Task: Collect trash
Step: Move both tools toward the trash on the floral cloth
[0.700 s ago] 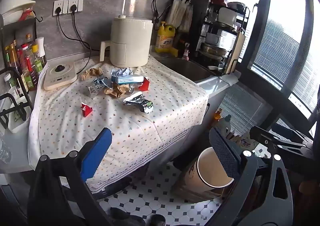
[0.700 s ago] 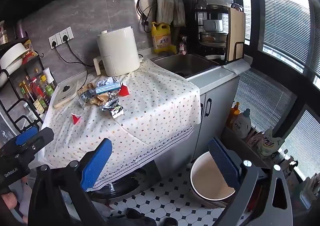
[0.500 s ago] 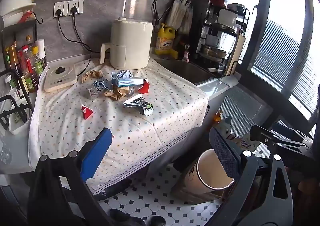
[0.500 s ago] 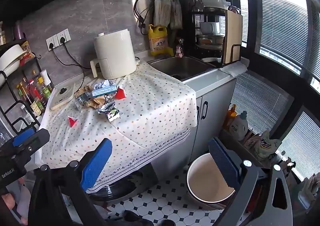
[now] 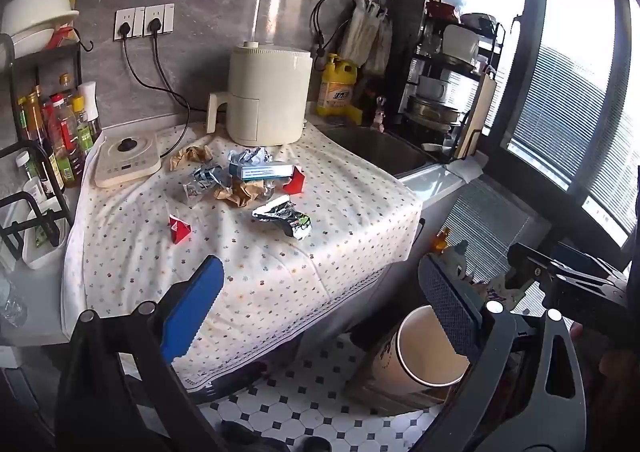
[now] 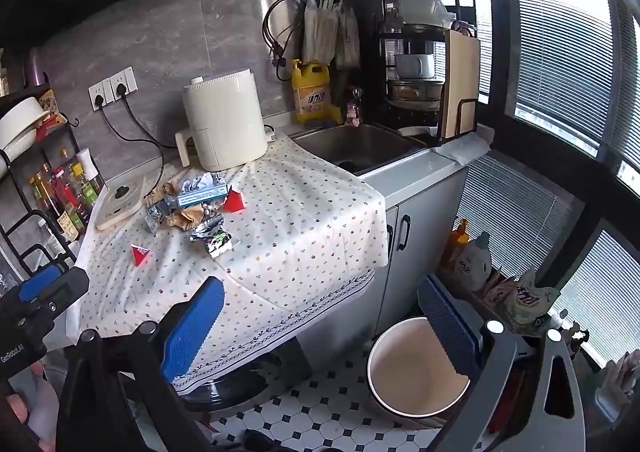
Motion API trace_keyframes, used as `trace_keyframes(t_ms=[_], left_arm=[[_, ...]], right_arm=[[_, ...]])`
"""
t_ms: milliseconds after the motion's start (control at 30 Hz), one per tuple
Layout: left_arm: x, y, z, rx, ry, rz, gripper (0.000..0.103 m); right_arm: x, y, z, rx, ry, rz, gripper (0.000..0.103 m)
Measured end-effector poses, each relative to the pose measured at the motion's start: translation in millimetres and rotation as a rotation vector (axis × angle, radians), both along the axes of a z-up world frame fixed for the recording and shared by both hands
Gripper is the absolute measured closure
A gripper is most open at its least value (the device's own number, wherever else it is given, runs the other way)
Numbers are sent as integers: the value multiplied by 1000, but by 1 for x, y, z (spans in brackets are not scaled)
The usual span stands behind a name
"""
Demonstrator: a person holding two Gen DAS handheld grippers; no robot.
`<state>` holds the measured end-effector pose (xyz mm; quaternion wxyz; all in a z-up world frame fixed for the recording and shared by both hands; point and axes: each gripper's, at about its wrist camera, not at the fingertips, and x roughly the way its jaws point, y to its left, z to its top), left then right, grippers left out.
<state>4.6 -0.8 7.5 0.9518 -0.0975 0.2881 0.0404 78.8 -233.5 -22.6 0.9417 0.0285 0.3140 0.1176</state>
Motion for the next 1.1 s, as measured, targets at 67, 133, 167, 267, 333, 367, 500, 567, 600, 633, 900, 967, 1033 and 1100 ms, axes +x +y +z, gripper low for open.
trace_keyframes(t_ms=[67, 133, 167, 267, 333, 367, 500, 567, 600, 633, 900, 967, 1033, 1100], left_arm=[[0, 0, 0, -2, -1, 8, 6], [1, 2, 0, -9, 1, 14, 6], [1, 2, 0, -10, 2, 18, 6], [1, 1, 0, 0, 0, 22, 6], [2, 2, 0, 1, 3, 24, 6], [2, 2, 0, -1, 3, 23, 6], [1, 0, 2, 16, -4, 29, 6], [2, 0, 2, 9, -6, 33, 6], [1, -1, 2, 7, -7, 33, 6], [1, -2, 3, 11, -9, 34, 6], [-2, -5, 5, 10, -9, 56, 6], [-5, -4, 6, 1, -6, 67, 6], [-9, -4, 6, -6, -7, 72, 6], [-11, -4, 7, -13, -8, 71, 6]], right_arm=[[3, 0, -1, 5, 11, 6, 8], [5, 0, -1, 7, 10, 9, 8], [6, 0, -1, 9, 10, 11, 8], [7, 1, 0, 12, 6, 16, 8], [8, 1, 0, 13, 4, 20, 8], [8, 1, 0, 16, 4, 23, 8], [12, -1, -2, 42, 18, 34, 8], [12, 0, -2, 34, 12, 34, 8], [12, 0, -2, 32, 9, 32, 8], [12, 0, -2, 33, 8, 34, 8], [17, -5, -2, 43, 20, 38, 8], [20, -6, -1, 49, 31, 37, 8], [20, -5, -1, 42, 35, 39, 8], [19, -4, 0, 46, 36, 50, 8]])
